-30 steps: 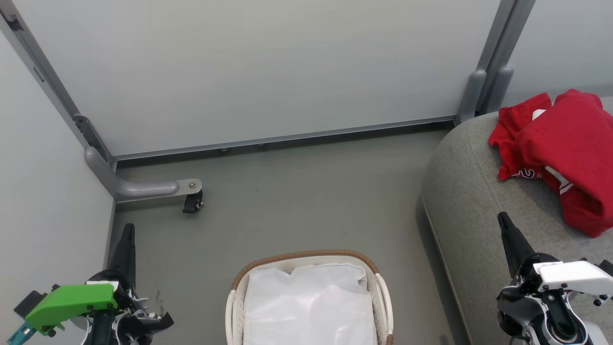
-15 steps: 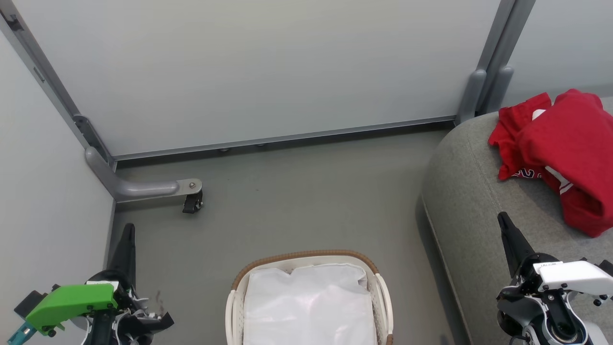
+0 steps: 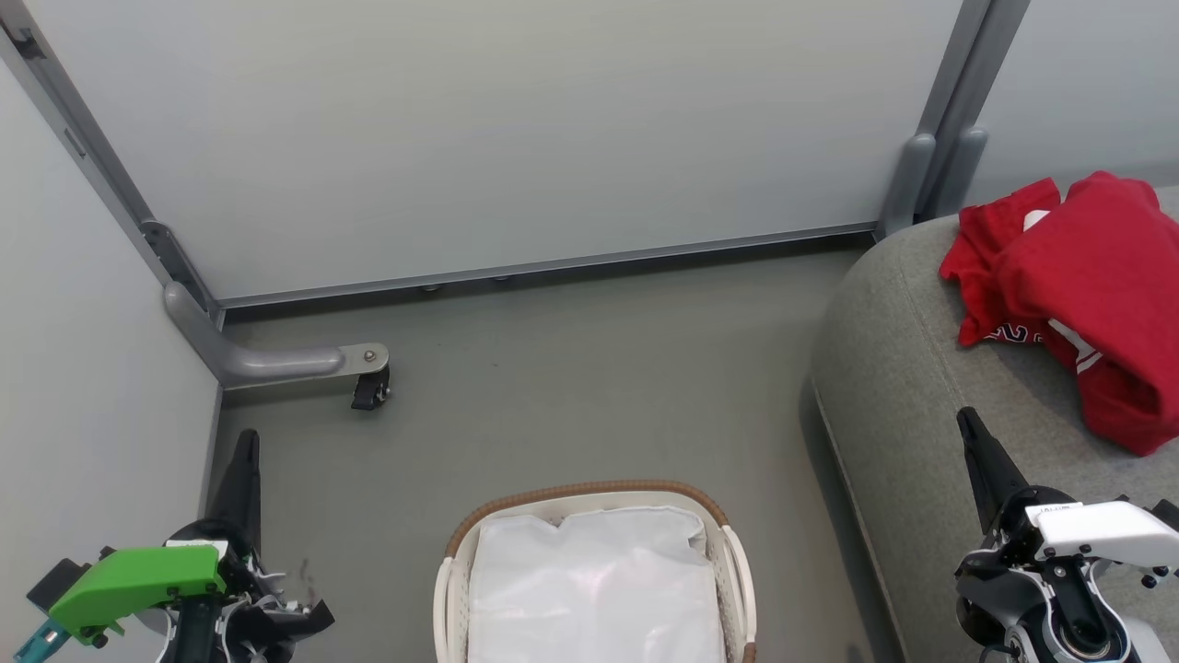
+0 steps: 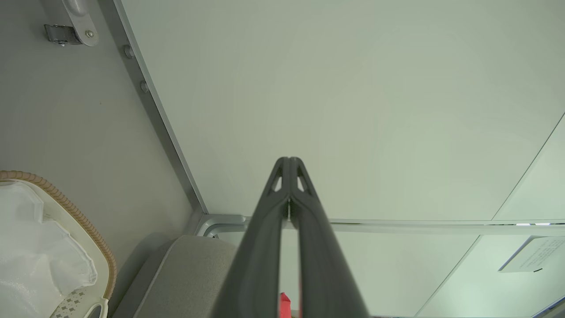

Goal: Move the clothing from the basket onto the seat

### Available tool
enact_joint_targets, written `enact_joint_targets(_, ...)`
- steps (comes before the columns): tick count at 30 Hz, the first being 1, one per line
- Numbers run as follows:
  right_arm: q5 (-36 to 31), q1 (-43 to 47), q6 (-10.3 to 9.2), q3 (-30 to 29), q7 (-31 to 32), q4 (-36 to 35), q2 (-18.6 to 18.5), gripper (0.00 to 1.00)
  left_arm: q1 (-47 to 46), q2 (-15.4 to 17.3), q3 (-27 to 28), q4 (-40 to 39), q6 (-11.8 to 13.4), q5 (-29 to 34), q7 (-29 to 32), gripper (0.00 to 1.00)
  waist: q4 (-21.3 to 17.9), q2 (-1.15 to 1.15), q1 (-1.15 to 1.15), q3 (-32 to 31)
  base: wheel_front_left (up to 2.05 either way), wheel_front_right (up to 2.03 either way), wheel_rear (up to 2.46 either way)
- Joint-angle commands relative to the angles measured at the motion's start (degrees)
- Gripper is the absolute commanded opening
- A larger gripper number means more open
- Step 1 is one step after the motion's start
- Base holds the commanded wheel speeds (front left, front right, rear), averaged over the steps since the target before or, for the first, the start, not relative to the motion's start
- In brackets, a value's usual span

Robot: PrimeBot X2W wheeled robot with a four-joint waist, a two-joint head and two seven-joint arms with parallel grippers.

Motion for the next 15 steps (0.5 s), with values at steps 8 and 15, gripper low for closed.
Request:
enact_joint_targets(8, 0.2, 0.45, -0.02, -0.12, 0.16, -0.18, -0.36, 0.0, -0.61, 0.01, 0.25, -0.05, -0.21, 0.3, 0.1, 0.0, 0.0, 0.0, 0.0, 0.0, 0.0, 0.0, 0.0)
enact_joint_targets(15, 0.21, 0.45, -0.02, -0.12, 0.16, -0.18, -0.36, 0.0, -0.61, 0.0, 0.27, -0.05, -0.21, 0.33, 0.13, 0.0, 0.0, 0.0, 0.0, 0.0, 0.0, 0.0, 0.0)
